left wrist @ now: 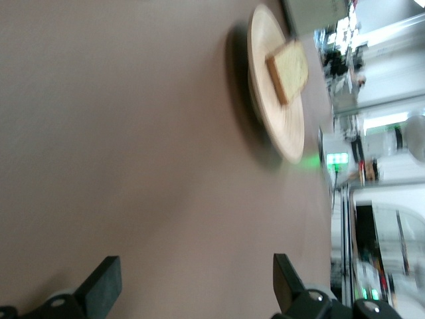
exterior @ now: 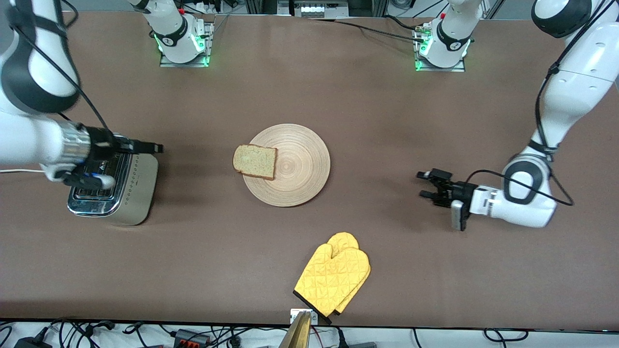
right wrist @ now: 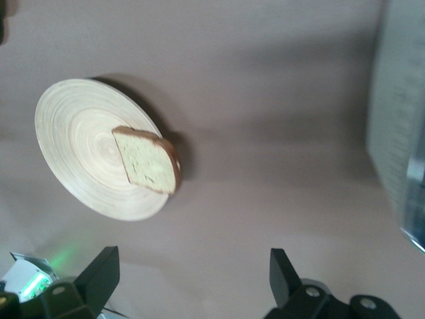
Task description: Move plate and put bread in toaster
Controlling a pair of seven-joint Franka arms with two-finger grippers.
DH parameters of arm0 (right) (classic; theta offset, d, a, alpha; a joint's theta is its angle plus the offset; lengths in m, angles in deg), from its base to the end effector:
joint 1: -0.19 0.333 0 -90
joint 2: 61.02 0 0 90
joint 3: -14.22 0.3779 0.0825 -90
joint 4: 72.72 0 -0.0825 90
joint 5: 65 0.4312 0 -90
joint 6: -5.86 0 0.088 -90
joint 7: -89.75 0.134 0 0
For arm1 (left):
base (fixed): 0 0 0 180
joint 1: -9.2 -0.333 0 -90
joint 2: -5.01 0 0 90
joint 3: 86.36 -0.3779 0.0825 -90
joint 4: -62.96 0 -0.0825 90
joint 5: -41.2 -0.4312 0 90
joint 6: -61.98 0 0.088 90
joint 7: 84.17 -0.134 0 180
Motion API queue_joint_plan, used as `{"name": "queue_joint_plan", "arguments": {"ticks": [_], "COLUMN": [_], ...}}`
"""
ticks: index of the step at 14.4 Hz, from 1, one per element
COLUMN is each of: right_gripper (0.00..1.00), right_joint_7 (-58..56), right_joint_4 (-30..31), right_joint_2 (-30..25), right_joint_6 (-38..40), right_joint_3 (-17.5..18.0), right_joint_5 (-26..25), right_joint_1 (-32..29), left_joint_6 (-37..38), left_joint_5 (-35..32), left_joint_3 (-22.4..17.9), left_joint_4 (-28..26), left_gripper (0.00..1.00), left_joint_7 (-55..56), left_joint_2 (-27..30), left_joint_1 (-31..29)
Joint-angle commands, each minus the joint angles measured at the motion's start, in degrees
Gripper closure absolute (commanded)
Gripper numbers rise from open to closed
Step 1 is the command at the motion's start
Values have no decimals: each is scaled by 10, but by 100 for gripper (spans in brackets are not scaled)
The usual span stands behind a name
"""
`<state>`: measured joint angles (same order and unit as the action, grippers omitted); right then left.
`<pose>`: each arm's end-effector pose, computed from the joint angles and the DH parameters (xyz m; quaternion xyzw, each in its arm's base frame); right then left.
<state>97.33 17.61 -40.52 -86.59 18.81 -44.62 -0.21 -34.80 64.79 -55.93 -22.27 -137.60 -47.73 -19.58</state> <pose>0.6815 0.0890 0.4365 -0.9676 0.0645 0.1751 0.1702 0.7141 -0.0129 0.1666 0.8143 -0.3077 -0.0819 0.4853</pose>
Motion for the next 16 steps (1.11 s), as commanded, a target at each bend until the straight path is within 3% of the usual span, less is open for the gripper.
{"name": "queue_joint_plan", "arguments": {"ticks": [1, 4, 6, 7, 11, 14, 16], "right_gripper": [0, 0, 0, 0, 0, 0, 0], "right_joint_7": [11, 10, 9, 8, 10, 10, 8], "right_joint_4": [62, 131, 199, 224, 264, 275, 283], "right_joint_2": [2, 0, -8, -12, -3, 3, 15], "right_joint_6": [-87, -175, -261, -301, -376, -400, -428], "right_joint_3": [2, 2, 2, 2, 2, 2, 2], "right_joint_5": [16, 19, 81, 89, 112, 147, 147], "right_joint_1": [26, 52, 68, 81, 122, 142, 151], "left_joint_6": [100, 169, 193, 198, 201, 199, 189], "left_joint_5": [-88, -162, -194, -205, -303, -308, -303], "left_joint_3": [-12, -5, -3, -3, -4, -4, -36], "left_joint_4": [65, 109, 123, 122, 122, 124, 129], "left_gripper": [0, 0, 0, 0, 0, 0, 0], "left_joint_7": [73, 187, 262, 291, 425, 491, 489], "left_joint_2": [11, 38, 66, 93, 203, 257, 302], "left_joint_1": [5, 12, 21, 24, 61, 62, 85]}}
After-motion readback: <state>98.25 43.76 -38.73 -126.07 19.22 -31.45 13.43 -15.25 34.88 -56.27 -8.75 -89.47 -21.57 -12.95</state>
